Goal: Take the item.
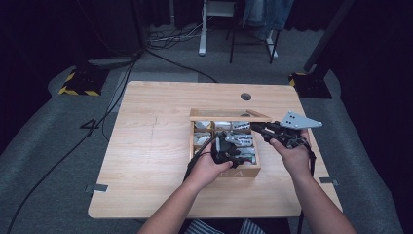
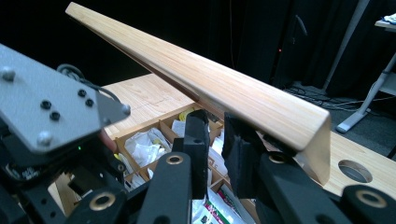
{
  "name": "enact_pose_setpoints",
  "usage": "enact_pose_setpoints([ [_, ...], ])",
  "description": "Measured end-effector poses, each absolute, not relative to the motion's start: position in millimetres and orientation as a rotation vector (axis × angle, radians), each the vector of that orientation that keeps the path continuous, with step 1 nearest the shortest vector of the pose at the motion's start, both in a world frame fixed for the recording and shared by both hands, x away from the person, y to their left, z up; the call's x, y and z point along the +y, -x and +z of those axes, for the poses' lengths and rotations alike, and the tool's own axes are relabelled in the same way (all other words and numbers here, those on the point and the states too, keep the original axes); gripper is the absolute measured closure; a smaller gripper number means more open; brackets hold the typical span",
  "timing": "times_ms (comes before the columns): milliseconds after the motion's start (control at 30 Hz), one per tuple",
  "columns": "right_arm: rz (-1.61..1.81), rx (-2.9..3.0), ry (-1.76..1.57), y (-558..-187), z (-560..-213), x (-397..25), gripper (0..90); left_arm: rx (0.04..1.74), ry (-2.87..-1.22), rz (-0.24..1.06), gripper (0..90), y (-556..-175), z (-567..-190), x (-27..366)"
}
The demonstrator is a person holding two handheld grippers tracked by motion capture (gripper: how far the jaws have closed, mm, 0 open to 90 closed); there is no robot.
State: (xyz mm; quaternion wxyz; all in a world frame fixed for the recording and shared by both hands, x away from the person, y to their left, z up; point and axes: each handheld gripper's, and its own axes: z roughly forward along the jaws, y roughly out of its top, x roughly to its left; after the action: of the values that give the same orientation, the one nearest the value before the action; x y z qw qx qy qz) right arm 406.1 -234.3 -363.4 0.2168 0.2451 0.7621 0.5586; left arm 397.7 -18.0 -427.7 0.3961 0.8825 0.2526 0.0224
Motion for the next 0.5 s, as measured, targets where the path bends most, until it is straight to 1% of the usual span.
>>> enact_pose_setpoints([
  [67,1.548,2.111,-0.682,-406.1,-363.3,-234.3,80.2,0.643,-2.242,0.043,64.8,-398.8,-427.5,-19.4],
  [167,1.55,2.112,-0.682,-406.3,-363.3,-234.4,80.2,0.659,-2.23,0.031,61.5,-399.9,-428.0,-20.9],
  [267,1.547,2.113,-0.681,-406.2,-363.2,-234.4,80.3,0.655,-2.248,0.01,62.1,-400.2,-428.9,-23.5],
  [367,1.548,2.112,-0.682,-406.4,-363.1,-234.4,80.2,0.662,-2.257,0.016,68.0,-400.6,-429.7,-25.4],
  [500,1.547,2.112,-0.68,-406.3,-363.1,-234.3,80.2,0.681,-2.267,-0.042,78.6,-405.0,-434.5,-27.6],
])
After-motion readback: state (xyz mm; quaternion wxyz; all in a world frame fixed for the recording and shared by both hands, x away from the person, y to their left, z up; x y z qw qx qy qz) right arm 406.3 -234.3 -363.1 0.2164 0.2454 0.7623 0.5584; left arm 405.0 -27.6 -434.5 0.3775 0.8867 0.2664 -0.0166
